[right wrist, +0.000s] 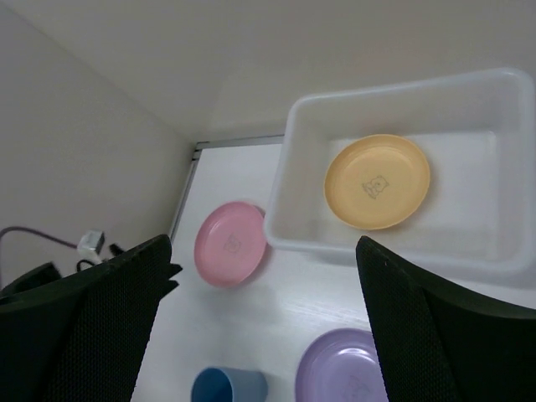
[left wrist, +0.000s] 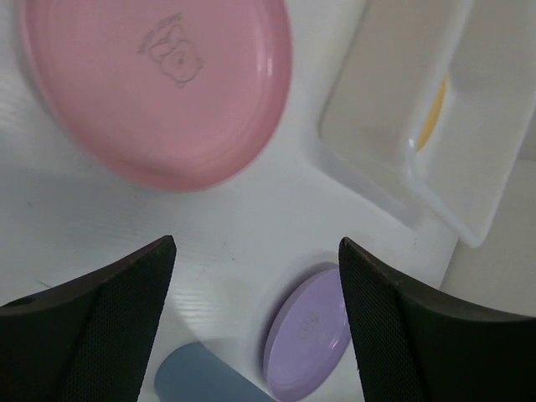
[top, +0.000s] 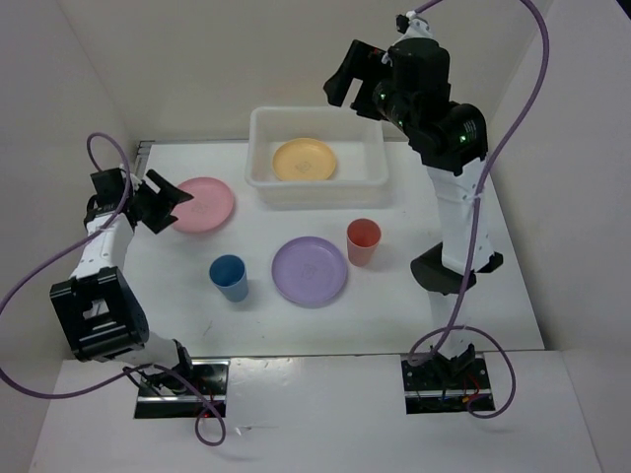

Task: Place the mixed dishes into the plastic bin

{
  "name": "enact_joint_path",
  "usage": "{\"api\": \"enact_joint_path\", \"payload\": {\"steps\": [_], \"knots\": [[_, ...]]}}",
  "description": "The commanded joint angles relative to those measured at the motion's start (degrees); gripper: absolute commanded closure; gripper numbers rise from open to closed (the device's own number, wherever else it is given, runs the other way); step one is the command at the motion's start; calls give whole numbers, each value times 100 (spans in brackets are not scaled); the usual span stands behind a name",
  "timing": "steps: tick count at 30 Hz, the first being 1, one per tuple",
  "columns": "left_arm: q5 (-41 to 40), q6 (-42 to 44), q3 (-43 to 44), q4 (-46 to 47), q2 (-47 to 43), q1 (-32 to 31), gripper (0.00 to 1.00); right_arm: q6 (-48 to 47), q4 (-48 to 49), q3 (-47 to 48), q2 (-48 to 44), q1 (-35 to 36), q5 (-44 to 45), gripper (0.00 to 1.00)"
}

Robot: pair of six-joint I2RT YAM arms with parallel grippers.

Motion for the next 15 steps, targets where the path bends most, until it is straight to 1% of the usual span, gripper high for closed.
{"api": "enact_joint_path", "payload": {"steps": [1,2,4,5,6,9,10,12,13,14,15], "knots": [[-4,-469,-154,429,36,179,15,-210,-480,-449,-422,165,61,5],[-56,-548,-224,482,36,257,18,-158,-480,-713,-626,165,297,5],[-127,-610,-409,604,36,319,19,-105,-480,-1310,-1047,165,518,5],[-197,-610,-462,605,89,381,19,-104,-480,-1940,-1476,165,615,5],[-198,-610,-523,605,176,381,19,-35,-480,-2486,-1680,96,668,5],[-250,-759,-594,772,465,443,19,27,-480,-3210,-2375,95,791,5],[-250,-760,-594,842,545,443,19,28,-419,-3638,-2533,95,792,5],[-250,-812,-594,895,817,443,19,28,-226,-4176,-3121,95,871,5],[-250,-812,-524,895,906,443,19,-120,201,-4883,-3367,-1,819,5],[-250,-873,-524,956,985,443,19,-122,449,-5256,-3631,-115,644,5],[-250,-874,-463,957,1151,443,19,-200,704,-5625,-4164,-299,51,5]]}}
